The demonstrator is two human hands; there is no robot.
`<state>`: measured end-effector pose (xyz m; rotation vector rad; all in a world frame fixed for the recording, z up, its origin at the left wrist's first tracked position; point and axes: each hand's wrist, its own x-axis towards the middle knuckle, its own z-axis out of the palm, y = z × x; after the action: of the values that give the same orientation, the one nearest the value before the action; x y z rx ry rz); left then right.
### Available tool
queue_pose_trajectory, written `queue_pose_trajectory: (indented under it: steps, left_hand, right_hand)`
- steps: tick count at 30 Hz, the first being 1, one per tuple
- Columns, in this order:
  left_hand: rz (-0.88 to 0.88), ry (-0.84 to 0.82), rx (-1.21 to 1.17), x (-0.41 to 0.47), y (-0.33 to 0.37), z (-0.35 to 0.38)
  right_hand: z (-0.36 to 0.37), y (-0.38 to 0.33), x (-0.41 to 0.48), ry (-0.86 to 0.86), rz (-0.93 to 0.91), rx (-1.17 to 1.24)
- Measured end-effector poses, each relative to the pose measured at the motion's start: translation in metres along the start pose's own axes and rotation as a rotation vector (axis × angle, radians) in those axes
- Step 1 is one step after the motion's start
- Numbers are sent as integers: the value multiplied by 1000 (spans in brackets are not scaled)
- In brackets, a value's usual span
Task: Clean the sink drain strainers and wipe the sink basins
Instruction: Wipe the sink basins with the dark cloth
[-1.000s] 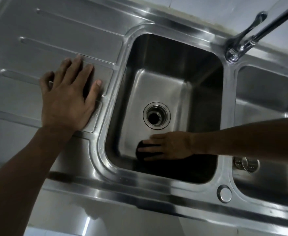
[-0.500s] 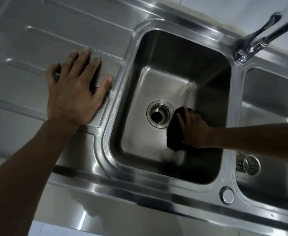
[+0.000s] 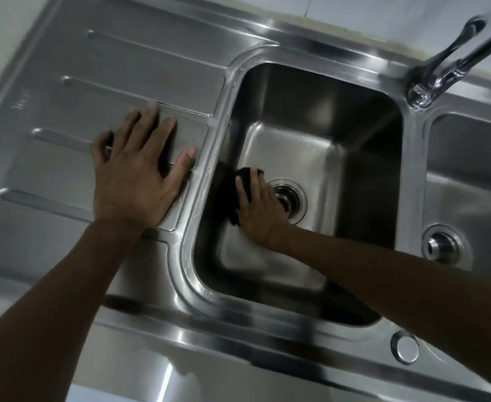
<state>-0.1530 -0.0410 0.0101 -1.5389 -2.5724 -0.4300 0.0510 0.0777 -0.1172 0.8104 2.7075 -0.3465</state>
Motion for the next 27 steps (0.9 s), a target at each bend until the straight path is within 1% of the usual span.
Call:
queue_pose_trajectory:
  steps: [3, 5, 7, 9, 11, 12, 15, 17, 19, 20, 22, 24, 25, 27]
  left_hand:
    - [-16, -25, 4, 0, 3, -4]
    - [-22, -37, 7, 1, 3, -5]
    - [-30, -46, 2, 1, 3, -6]
    - [-32, -44, -2, 1, 3, -6]
    - [-28, -43, 3, 2, 3, -6]
    - [-29, -45, 5, 2, 3, -6]
    - [-34, -46, 3, 2, 4, -9]
    - [-27, -35, -11, 2, 4, -8]
    - [-15, -8, -31, 1, 4, -8]
    - [-13, 4, -37, 1, 3, -9]
    - [-7, 30, -36, 0, 4, -10]
    - [13, 56, -17, -3, 5, -10]
    - [22, 64, -8, -4, 5, -11]
    - [33, 55, 2, -6, 8, -11]
  right_hand:
    - [-16, 18, 35, 49, 225, 48]
    - [-25, 30, 40, 51, 324, 101]
    - [-29, 36, 36, 49, 352, 142]
    - [-26, 32, 25, 37, 333, 150]
    - [-18, 22, 10, 17, 257, 121]
    - [-12, 16, 1, 16, 181, 90]
    - [2, -1, -27, 0, -128, 58]
    - [5, -7, -45, -61, -291, 109]
    - [0, -12, -63, -191, -375, 257]
    - [-4, -17, -70, -265, -370, 395]
    - [-20, -26, -84, -412, -250, 748]
    - [-39, -32, -94, -547, -66, 1105]
    - [-48, -34, -96, -585, 10, 1223]
    - [-64, -32, -104, -614, 78, 1358]
